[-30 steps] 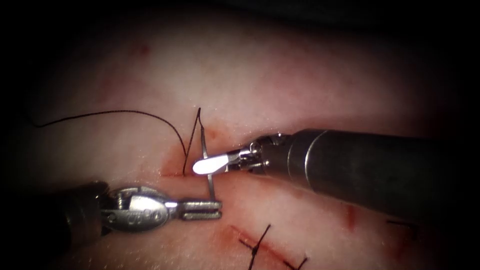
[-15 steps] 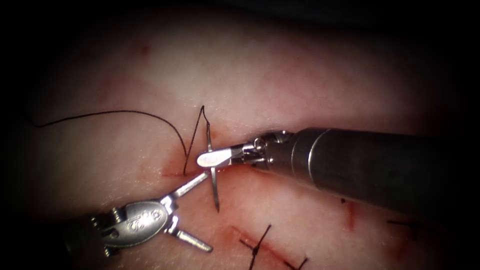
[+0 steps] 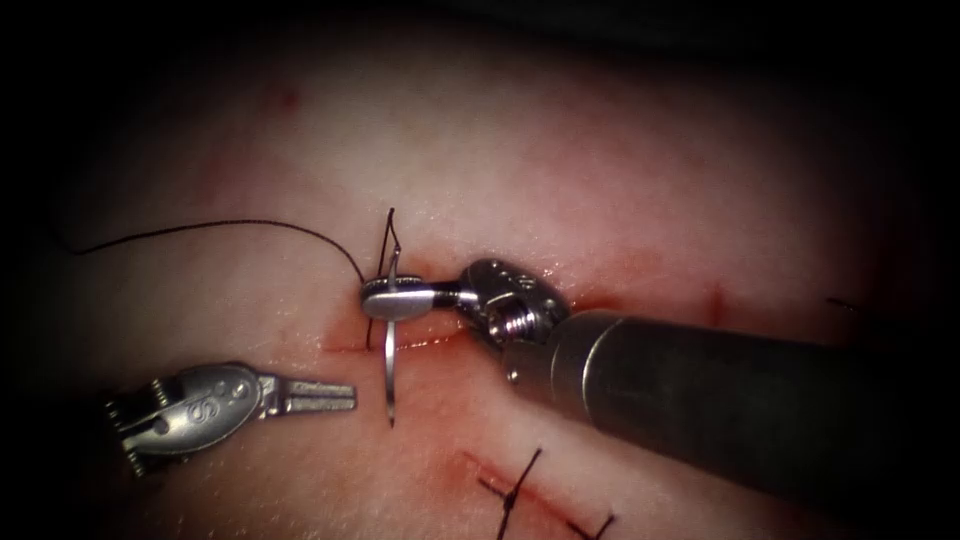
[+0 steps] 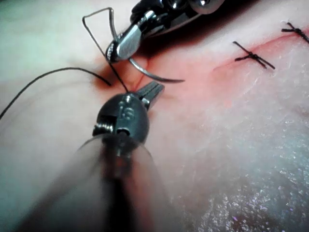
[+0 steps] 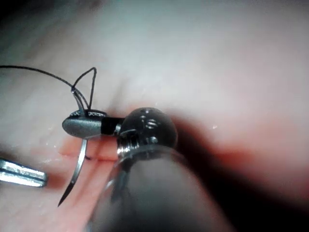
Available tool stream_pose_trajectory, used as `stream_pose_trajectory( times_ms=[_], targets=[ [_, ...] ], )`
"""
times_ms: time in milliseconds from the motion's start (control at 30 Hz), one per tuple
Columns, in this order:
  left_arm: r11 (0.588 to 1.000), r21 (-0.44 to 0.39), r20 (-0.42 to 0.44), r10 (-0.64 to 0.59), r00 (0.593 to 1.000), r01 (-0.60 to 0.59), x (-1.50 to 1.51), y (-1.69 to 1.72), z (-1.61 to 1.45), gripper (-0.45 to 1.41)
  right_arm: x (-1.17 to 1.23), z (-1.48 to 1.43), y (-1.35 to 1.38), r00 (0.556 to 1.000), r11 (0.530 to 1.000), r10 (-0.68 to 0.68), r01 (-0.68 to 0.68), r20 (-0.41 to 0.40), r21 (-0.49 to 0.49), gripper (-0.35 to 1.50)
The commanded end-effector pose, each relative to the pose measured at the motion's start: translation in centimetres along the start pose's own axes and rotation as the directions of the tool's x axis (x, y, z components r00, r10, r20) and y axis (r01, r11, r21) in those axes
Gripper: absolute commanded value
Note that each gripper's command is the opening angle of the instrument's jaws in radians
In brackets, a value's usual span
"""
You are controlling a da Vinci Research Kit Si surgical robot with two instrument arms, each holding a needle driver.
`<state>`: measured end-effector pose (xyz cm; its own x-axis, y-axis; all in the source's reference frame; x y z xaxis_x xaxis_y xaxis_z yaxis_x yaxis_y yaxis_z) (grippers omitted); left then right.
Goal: Wound Closure
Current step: Open the wound using the left jaws.
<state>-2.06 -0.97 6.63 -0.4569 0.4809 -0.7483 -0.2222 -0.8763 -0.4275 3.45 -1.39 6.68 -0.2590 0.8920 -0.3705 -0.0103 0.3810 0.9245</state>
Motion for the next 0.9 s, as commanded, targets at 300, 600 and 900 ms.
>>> stream_pose_trajectory(
  times_ms=[300,600,900],
  targets=[
    [0.999,0.039,0.192,-0.001,0.981,-0.007,-0.37,-0.42,0.43,-0.45,0.0,0.02,-0.01,0.996,0.995,-0.09,0.09,0.005,0.036,-0.35],
    [1.0,-0.005,0.35,-0.01,0.937,0.012,-0.6,-0.52,0.46,-0.45,0.03,0.01,-0.02,0.992,0.991,-0.128,0.128,0.002,0.04,-0.35],
    [1.0,-0.018,0.438,-0.01,0.899,0.02,-0.73,-0.6,0.52,-0.45,0.05,0.0,-0.02,0.986,0.985,-0.167,0.167,-0.003,0.04,-0.35]
  ],
)
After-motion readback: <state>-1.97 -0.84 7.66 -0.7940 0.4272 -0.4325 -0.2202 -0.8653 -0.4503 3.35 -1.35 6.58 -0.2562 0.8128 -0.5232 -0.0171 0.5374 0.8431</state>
